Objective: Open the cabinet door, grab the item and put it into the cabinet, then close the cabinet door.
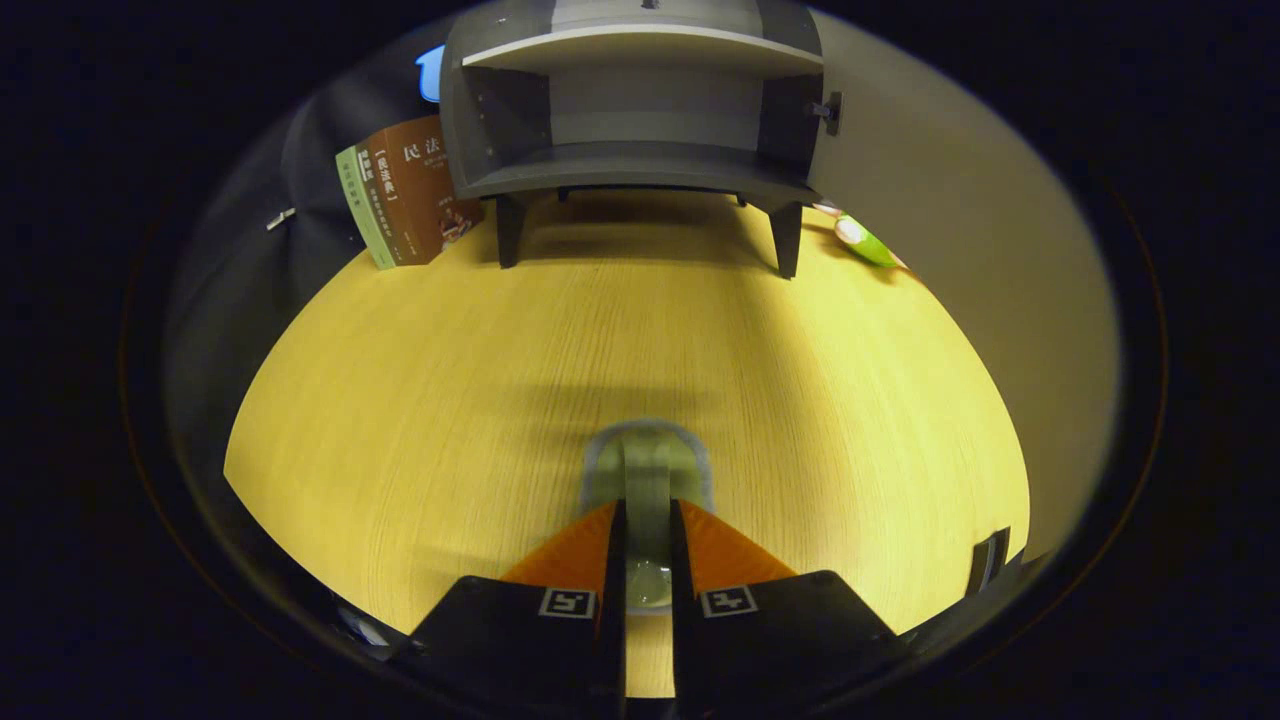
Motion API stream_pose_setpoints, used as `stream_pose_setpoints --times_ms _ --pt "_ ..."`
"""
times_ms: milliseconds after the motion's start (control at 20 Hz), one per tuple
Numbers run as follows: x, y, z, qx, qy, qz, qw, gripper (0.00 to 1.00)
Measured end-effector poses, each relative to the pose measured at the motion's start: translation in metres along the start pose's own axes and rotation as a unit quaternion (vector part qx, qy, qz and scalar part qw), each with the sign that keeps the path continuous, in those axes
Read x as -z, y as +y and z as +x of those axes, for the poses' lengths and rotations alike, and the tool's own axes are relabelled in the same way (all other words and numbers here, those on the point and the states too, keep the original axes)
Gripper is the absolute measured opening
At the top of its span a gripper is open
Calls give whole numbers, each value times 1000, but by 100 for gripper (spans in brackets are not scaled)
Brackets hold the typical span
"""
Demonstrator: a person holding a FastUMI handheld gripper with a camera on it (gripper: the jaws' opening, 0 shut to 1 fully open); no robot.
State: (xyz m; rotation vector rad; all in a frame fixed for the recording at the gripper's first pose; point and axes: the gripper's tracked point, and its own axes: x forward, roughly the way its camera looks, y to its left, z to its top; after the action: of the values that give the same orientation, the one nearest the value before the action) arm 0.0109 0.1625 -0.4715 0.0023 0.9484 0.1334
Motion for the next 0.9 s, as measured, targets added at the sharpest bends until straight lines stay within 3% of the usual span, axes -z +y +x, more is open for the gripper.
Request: stream_pose_setpoints --times_ms 50,100,450,650,900 --pt "0 2 2 -2 1 -3 1000 24" --pt "-1 3 -1 -5 0 -1 1000 15" --pt "-57 14 -55 -22 -41 0 999 14" --pt "-120 17 -100 -36 -76 35 996 14" --pt "-224 28 -152 -62 -138 30 988 14"
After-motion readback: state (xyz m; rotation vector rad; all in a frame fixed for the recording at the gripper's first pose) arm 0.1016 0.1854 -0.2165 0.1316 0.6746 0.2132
